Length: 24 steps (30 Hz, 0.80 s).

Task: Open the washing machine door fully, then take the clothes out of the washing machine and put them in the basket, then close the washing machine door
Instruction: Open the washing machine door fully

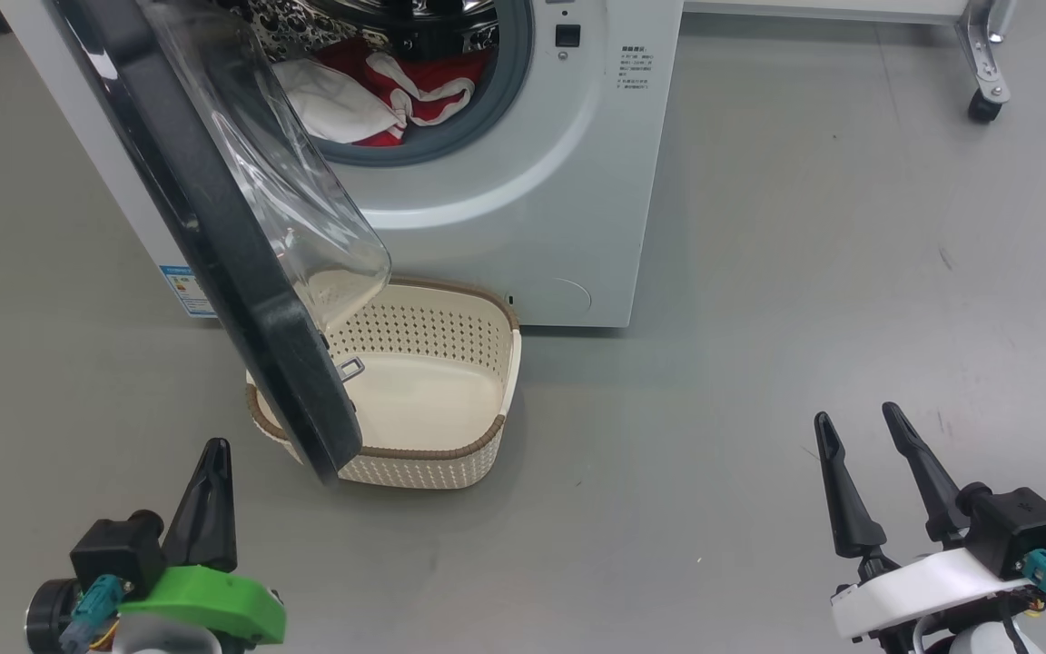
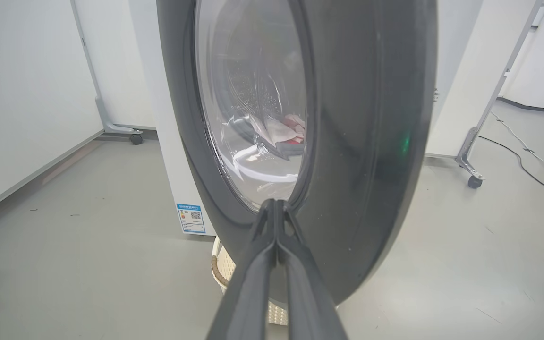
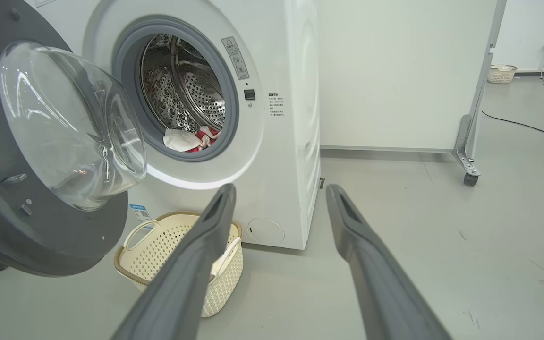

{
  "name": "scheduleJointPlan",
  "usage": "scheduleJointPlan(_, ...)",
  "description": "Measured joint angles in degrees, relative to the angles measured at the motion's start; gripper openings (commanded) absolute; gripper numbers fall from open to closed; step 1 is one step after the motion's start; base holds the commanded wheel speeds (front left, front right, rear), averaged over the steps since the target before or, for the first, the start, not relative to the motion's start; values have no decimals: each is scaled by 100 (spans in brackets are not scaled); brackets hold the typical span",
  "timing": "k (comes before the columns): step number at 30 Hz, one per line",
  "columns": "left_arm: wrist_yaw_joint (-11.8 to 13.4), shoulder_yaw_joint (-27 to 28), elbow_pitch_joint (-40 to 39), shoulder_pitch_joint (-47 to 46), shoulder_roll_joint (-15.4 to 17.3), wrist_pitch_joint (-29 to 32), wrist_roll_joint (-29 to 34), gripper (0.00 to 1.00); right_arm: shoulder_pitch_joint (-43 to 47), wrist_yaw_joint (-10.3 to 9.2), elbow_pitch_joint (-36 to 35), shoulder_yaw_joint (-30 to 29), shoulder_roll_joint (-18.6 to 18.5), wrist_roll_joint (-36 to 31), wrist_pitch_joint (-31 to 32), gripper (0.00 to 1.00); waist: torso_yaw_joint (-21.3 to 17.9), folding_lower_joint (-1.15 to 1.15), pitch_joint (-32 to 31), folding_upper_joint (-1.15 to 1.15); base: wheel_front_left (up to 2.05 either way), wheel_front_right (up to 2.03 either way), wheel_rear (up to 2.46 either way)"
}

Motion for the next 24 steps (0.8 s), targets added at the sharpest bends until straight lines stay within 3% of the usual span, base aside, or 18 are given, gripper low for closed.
scheduleJointPlan(13, -1, 125, -290, -60, -1, 1, 3, 0, 7, 102, 56, -87, 101, -40, 0, 100, 7, 0, 21, 0, 0, 0, 0)
scheduleJointPlan(24, -41, 438, -1082, -799, 136, 0, 69, 0, 8, 168, 135, -154, 164, -98, 0, 100, 45, 0, -22, 0, 0, 0, 0)
